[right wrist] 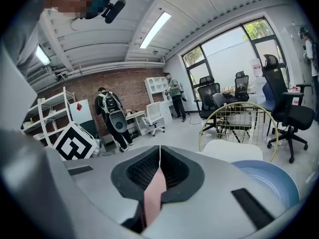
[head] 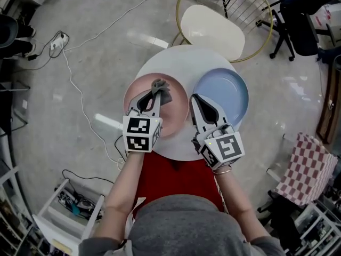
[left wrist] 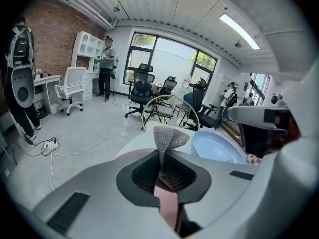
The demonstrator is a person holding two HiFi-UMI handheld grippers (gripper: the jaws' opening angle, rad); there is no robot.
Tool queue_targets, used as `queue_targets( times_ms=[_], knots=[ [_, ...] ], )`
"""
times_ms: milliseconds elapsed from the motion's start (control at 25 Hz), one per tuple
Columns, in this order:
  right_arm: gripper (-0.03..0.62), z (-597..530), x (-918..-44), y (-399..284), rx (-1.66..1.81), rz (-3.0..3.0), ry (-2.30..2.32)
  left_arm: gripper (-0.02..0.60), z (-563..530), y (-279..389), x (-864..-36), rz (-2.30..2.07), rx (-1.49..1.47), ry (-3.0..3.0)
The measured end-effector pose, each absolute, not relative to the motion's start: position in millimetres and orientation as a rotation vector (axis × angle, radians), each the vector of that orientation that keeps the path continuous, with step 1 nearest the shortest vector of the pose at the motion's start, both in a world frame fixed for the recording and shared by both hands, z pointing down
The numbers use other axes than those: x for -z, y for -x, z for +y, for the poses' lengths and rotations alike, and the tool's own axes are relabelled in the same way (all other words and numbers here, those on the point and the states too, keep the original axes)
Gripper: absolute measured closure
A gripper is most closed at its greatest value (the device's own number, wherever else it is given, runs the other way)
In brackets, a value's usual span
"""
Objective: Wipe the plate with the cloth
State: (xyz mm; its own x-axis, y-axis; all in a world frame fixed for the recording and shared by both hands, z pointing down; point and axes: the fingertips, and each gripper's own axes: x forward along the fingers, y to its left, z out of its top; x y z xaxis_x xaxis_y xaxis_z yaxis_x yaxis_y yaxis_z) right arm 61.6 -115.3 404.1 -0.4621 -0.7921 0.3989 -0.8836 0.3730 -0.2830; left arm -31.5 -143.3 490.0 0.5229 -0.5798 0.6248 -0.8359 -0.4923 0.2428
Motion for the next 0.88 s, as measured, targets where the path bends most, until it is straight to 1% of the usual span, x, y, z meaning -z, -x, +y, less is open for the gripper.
queue_targets(
  times_ms=[240, 480, 680, 880],
  knots=[
    [0.565, -116, -420, -77, -0.728, -2.417, -1.496, 0.548, -147, -9, -515, -1.059, -0.72, -2.242],
    [0.565, -117, -429, -88, -0.784, -2.405, -1.503, 0.548, -150, -30, -546, -1.011, -0.801, -2.189],
    [0.565, -119, -436, -90, -0.803, -2.401, -1.486, 0.548, -156, -29, -566, -1.03, -0.849, -2.117],
    [0.565, -124, -438, -86, -0.813, -2.402, -1.469, 0.546, -170, -10, -572, -1.107, -0.871, -2.044]
  ],
)
